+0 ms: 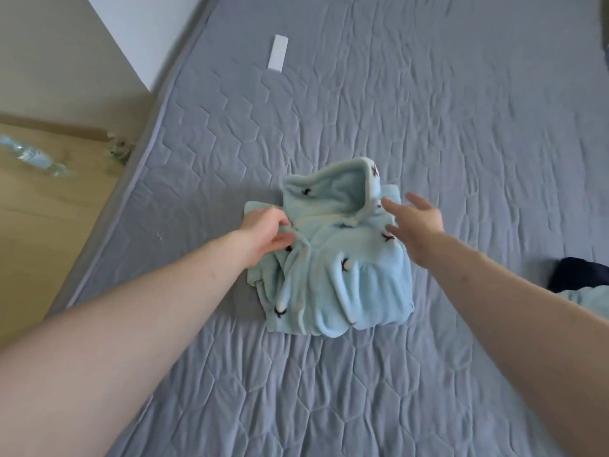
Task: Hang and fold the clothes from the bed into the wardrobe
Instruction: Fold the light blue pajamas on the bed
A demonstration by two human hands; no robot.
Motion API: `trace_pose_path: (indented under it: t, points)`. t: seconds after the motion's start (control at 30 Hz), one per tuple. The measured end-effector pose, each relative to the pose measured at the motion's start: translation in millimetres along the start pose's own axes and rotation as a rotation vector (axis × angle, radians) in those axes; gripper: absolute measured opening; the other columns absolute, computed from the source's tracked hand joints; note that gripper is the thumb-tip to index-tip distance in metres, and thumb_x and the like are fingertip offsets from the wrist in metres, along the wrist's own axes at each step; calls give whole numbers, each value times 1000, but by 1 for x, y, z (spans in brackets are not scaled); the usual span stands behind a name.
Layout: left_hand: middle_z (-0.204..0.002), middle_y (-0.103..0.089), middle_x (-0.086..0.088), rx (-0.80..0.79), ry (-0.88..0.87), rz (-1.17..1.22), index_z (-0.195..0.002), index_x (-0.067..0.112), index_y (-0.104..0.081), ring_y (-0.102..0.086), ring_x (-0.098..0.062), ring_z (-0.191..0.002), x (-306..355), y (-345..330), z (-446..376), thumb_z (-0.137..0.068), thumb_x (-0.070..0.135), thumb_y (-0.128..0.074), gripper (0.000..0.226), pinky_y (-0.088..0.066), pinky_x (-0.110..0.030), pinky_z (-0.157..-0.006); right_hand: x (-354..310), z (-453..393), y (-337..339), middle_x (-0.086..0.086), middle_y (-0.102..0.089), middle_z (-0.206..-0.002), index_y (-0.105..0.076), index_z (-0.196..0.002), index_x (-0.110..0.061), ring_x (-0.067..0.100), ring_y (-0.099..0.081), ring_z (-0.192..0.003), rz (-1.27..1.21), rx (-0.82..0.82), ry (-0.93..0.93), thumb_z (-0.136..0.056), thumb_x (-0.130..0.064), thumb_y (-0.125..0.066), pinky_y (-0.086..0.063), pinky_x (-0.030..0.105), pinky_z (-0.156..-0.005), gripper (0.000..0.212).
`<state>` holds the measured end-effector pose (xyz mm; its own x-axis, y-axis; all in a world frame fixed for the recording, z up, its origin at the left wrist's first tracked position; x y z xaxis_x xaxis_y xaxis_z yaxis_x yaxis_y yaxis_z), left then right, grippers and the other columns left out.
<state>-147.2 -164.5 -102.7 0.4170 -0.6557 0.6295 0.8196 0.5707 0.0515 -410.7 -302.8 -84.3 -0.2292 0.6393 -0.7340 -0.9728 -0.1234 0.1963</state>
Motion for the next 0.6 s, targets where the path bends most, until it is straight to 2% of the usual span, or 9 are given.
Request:
trace_pose_path:
  t: [0.03, 0.1, 0.2, 0.27, 0.3, 0.4, 0.47, 0.53, 0.6]
  points:
    - [-115, -69, -19, 36, -35, -199, -105, 6, -65, -71, -30, -96, -2, 4, -8, -90, 10, -61, 16, -60, -42, -91, 7, -2, 0, 0, -61, -129, -44, -152, -25, 20, -64, -103, 163, 29, 33, -88, -37, -78, -53, 36, -96, 74]
    - [-127, -67, -14, 109, -79, -475, -122, 12, -66, -66, -28, -108, -10, 14, -18, -81, 34, -75, 48, -55, -41, -93, 29, -5, -6, -1, -52, -147, -43, -151, -32, 22, -59, -120, 443, 23, 84, -82, -56, -75, -49, 35, -95, 80]
    - [-152, -42, -4, 136, -14, -554, -152, 19, -41, -49, -28, -134, -38, 26, -30, -56, 67, -84, 115, -46, -42, -107, 68, -10, -11, -5, -49, -149, -42, -151, -35, 23, -54, -131, 559, -17, 81, -69, -76, -73, -47, 38, -100, 97]
    - [-158, -36, -3, 117, 39, -539, -158, 22, -28, -45, -27, -139, -59, 30, -42, -39, 79, -84, 143, -44, -46, -112, 86, -17, -11, -4, -52, -145, -43, -149, -35, 23, -55, -127, 567, -15, 80, -66, -80, -72, -47, 37, -96, 99]
    - [-158, -37, -2, 108, 58, -513, -159, 24, -25, -46, -27, -139, -67, 30, -48, -33, 82, -84, 151, -44, -47, -111, 94, -22, -9, -2, -49, -148, -41, -151, -34, 25, -53, -130, 593, -3, 71, -66, -82, -70, -47, 40, -100, 102]
    - [-153, -46, -1, 71, 90, -415, -160, 27, -19, -52, -26, -132, -83, 23, -63, -27, 85, -85, 160, -47, -43, -107, 118, -38, -1, 2, -27, -163, -17, -160, -31, 31, -35, -146, 655, 58, -33, -59, -88, -68, -36, 51, -116, 127]
    - [-149, -51, 1, 19, 94, -397, -157, 24, -29, -55, -25, -129, -86, 12, -73, -23, 87, -83, 158, -48, -43, -104, 129, -47, 1, 1, -21, -164, -7, -161, -31, 32, -30, -149, 627, 81, -73, -53, -89, -71, -33, 53, -118, 138]
    - [-134, -62, 3, -59, 81, -403, -141, 24, -51, -62, -21, -115, -89, -4, -82, -21, 88, -83, 139, -53, -40, -95, 138, -56, 0, 1, -26, -163, -7, -160, -32, 32, -34, -147, 600, 72, -90, -52, -86, -74, -34, 50, -116, 139]
    - [-116, -68, 4, -73, 72, -418, -123, 26, -59, -66, -17, -100, -94, -10, -88, -27, 77, -89, 113, -55, -32, -79, 148, -60, -4, 1, -37, -159, -14, -159, -31, 32, -44, -141, 583, 22, -117, -56, -82, -77, -38, 46, -111, 131]
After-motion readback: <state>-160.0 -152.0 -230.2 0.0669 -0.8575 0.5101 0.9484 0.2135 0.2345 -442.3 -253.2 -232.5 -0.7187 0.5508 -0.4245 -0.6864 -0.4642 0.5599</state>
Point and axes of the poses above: each hand's wrist, its own z-axis away from the middle knuckle, its own y-axis out of the back of the hand, x = y × z, the point moved 10 cm from there along -z, towards the middle knuckle
